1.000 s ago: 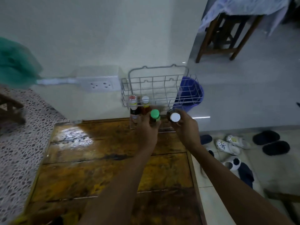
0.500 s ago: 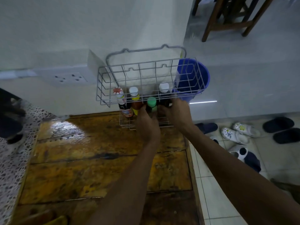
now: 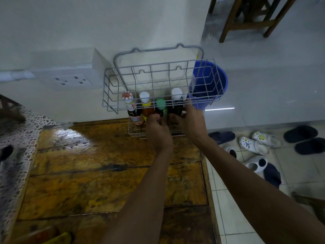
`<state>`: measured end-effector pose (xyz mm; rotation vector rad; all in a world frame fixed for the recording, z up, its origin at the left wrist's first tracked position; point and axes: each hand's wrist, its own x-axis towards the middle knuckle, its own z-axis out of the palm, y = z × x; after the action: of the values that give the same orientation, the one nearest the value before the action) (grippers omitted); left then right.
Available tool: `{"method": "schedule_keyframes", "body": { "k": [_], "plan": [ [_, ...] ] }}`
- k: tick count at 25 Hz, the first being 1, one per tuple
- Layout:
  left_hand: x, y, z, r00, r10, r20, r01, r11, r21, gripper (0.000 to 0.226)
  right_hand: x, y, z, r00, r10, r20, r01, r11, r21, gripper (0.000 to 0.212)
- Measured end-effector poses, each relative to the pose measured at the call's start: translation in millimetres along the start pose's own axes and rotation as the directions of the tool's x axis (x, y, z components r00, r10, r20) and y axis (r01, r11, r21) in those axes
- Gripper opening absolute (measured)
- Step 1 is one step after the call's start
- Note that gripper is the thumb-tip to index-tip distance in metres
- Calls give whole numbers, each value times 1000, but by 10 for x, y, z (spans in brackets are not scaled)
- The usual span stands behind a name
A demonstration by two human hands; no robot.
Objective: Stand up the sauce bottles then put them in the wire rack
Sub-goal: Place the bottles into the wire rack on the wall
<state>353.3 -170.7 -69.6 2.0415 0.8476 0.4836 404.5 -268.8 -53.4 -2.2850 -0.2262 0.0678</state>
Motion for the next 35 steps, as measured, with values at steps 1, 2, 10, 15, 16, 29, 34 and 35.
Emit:
{"method": "schedule_keyframes", "body": {
  "k": [1,2,10,15,16,29,34,35],
  "plan": [
    [-6,0,-9,1000,0,1,0,1000,2,14,0,6,5,1000,3,-6,-3,1000,11,48],
    [-2,-4,-21,1000,-3,6,3,1000,10,16,0,17,11,1000,3,-10,-2,1000,18,47],
    [8,-133,-130,979,92,181,-121,979,162,37,-40,77,120,998,-15,-65,14,1000,-15,48],
    [-54,-131,-338,963,141,232,-158,986,56,37,-96,-15,63,999,38,-33,-38,999,3,59],
    [-84,-154,-417,961,150,233,-164,986,42,37,-132,-52,17,999,43,-32,-43,999,0,61],
    [-2078,-2230,-3202,930,-145,338,99,984,151,24,-2454,-1436,875,954,-210,213,255,944,-211,58],
    [-2424,-3014,-4322,895,-374,244,335,923,189,35,-3451,-2015,1746,887,-156,435,227,967,-114,56],
    [-2410,-3099,-4455,893,-395,217,357,913,196,41,-3622,-2076,1876,894,-123,430,186,977,-108,55]
  ]
}}
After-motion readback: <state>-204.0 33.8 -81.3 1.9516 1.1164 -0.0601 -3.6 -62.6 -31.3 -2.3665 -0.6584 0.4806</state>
